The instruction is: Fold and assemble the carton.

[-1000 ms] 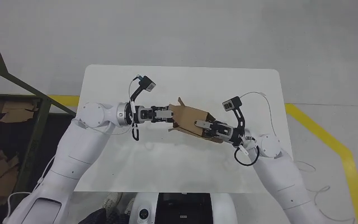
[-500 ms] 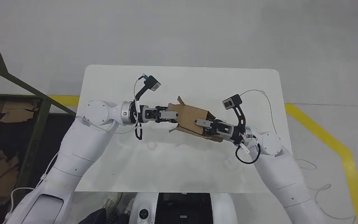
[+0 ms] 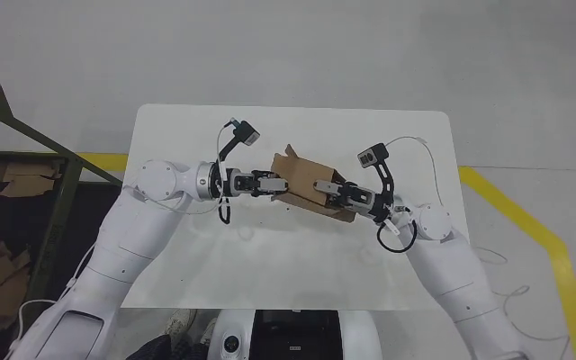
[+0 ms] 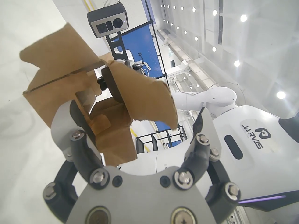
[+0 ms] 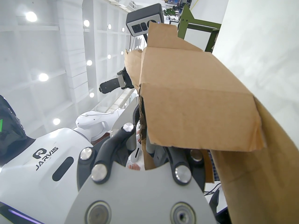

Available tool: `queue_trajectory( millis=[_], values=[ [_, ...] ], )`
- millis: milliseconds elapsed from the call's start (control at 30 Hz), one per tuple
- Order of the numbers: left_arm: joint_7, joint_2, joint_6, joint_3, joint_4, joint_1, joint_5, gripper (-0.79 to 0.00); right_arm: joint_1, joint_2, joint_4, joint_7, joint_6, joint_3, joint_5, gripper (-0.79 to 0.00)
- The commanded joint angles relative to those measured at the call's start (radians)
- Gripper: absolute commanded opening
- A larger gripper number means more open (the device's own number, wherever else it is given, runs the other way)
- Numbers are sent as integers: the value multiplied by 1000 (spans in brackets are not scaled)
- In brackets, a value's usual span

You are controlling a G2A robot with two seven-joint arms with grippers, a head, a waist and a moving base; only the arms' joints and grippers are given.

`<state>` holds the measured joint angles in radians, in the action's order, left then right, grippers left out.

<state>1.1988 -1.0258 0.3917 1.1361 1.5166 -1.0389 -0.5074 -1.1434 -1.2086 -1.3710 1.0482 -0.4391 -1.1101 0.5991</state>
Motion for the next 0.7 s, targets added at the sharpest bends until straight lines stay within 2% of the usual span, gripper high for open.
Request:
queue_trajectory(
  millis=[0, 233, 500, 667],
  values=[
    [-3, 2, 3, 12, 3, -8, 0, 0, 6, 0, 20, 4, -11, -5, 11, -785],
    [-1, 8, 3, 35, 18, -35, -4, 0, -35, 5, 51, 4, -67, -42, 51, -785],
    [6, 8, -6, 30, 27, -40, -4, 0, -104, 12, 11, 15, -85, -66, 76, -785],
    [16, 5, -10, 19, 26, -37, -10, 0, -135, 10, -21, -36, -97, -70, 85, -785]
  ],
)
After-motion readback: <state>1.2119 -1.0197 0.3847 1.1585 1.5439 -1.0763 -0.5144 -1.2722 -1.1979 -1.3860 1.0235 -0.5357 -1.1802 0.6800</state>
